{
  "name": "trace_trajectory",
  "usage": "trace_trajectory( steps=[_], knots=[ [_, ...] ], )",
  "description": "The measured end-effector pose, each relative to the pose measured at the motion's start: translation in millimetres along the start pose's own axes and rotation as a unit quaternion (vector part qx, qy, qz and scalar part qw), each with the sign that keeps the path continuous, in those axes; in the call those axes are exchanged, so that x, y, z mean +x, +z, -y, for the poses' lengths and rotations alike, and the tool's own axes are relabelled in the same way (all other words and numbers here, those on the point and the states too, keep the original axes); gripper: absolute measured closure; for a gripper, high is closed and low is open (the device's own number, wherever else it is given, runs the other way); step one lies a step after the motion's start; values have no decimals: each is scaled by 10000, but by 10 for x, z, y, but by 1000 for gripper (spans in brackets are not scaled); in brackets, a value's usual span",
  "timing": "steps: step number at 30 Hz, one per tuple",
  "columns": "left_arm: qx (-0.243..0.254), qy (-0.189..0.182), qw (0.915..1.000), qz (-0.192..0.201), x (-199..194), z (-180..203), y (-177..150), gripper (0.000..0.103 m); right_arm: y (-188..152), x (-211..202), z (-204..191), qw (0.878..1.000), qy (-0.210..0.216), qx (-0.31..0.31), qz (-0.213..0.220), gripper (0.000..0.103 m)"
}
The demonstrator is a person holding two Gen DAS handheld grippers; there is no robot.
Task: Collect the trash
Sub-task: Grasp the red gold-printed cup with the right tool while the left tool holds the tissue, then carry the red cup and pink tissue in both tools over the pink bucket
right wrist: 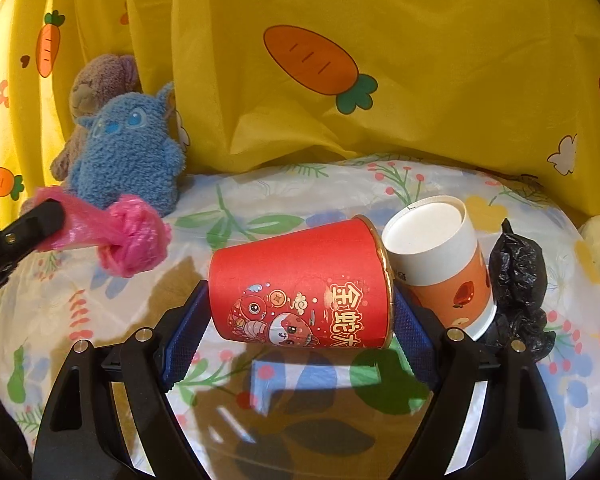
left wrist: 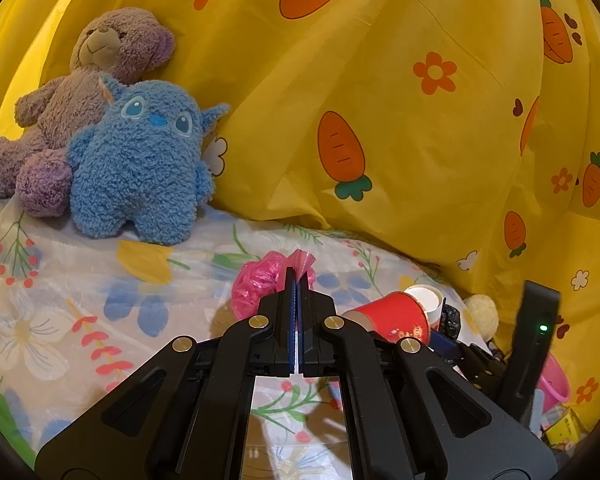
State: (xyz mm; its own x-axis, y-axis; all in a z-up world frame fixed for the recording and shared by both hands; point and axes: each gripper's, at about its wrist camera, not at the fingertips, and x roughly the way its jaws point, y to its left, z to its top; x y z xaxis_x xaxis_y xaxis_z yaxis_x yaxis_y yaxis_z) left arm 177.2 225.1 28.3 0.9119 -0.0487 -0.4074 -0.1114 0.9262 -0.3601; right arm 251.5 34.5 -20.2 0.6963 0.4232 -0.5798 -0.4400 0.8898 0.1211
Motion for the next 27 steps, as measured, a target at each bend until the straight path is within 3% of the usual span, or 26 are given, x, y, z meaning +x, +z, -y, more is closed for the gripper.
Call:
trace_trajectory(
  steps=[10,27],
  knots=[
    [467,-87,9989,60,-121,372,-66,103,-209,-792,40,9984,40,-149,549,20],
    [960,-776,9924,26,-500,1269,-314,103,-642,-1644,813,9933,-513,352,975,20]
  ],
)
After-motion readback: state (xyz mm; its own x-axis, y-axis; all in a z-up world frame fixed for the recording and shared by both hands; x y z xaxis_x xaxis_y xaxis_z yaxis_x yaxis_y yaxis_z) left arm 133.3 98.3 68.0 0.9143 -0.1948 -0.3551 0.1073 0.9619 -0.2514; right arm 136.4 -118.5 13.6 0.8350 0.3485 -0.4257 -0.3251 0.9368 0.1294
